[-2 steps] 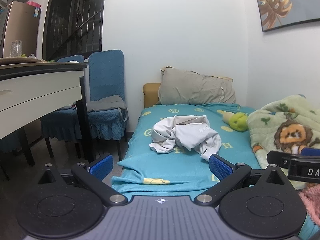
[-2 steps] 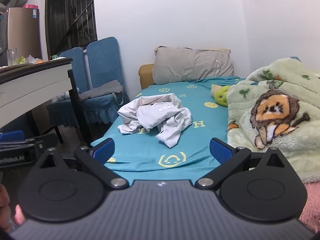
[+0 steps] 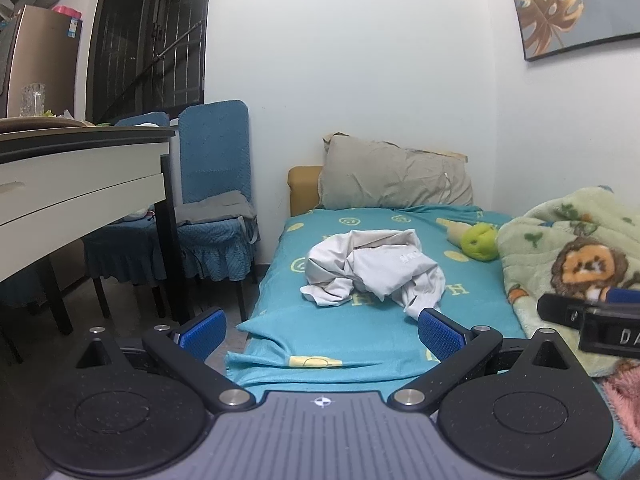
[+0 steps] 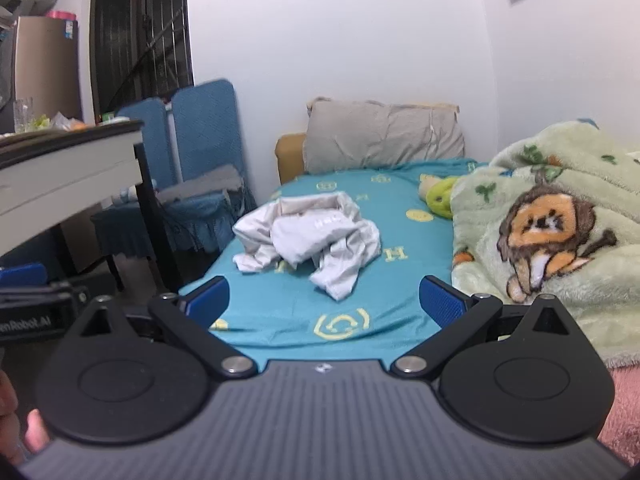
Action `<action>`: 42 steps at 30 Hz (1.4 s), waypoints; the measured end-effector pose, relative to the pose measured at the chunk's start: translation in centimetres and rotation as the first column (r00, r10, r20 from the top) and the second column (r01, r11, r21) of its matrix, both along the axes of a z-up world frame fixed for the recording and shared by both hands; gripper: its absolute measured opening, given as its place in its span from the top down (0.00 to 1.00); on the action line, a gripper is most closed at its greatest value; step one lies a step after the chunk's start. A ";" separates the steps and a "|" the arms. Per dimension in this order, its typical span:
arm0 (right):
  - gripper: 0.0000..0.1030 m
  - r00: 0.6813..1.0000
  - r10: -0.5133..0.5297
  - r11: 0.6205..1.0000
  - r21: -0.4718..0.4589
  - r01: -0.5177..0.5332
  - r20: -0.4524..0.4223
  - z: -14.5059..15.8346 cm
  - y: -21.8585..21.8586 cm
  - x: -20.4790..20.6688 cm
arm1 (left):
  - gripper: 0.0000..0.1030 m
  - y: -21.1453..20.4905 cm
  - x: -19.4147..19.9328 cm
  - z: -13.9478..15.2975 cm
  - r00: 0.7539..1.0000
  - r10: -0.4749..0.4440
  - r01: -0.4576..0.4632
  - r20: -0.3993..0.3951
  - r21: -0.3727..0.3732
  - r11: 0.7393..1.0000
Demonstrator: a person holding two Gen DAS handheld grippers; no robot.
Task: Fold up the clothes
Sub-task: 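Move both grippers toward the crumpled white T-shirt on the bed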
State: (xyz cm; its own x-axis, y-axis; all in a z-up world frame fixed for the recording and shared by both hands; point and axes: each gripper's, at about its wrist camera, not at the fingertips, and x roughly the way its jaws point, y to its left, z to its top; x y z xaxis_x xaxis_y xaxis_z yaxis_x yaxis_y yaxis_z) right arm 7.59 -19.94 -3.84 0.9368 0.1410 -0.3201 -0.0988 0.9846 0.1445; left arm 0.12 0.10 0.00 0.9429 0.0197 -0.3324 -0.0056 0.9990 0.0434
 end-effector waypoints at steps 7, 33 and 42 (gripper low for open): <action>0.00 1.000 -0.011 0.999 0.035 0.012 -0.029 0.4 -1.0 0.7 | 0.00 -1.2 0.1 -0.1 1.000 -0.010 0.010 0.001 0.032 0.999; 0.00 0.999 -0.043 0.999 0.029 0.042 0.034 0.2 -0.2 -0.4 | 0.00 -0.7 -1.6 0.1 0.998 -0.013 0.014 0.068 -0.019 1.000; 0.00 0.992 -0.119 0.982 0.151 0.111 0.042 3.1 -2.4 -2.2 | 0.00 -2.4 -3.0 1.7 0.995 -0.037 0.037 0.088 -0.001 0.999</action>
State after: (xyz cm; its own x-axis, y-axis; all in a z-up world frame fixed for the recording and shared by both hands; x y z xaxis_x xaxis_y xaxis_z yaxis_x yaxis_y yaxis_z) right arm 5.42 -22.32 -0.76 0.9639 0.0735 -0.2559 0.0031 0.9579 0.2870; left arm -2.86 -2.30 1.74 0.9685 -0.0160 -0.2484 0.0273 0.9987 0.0422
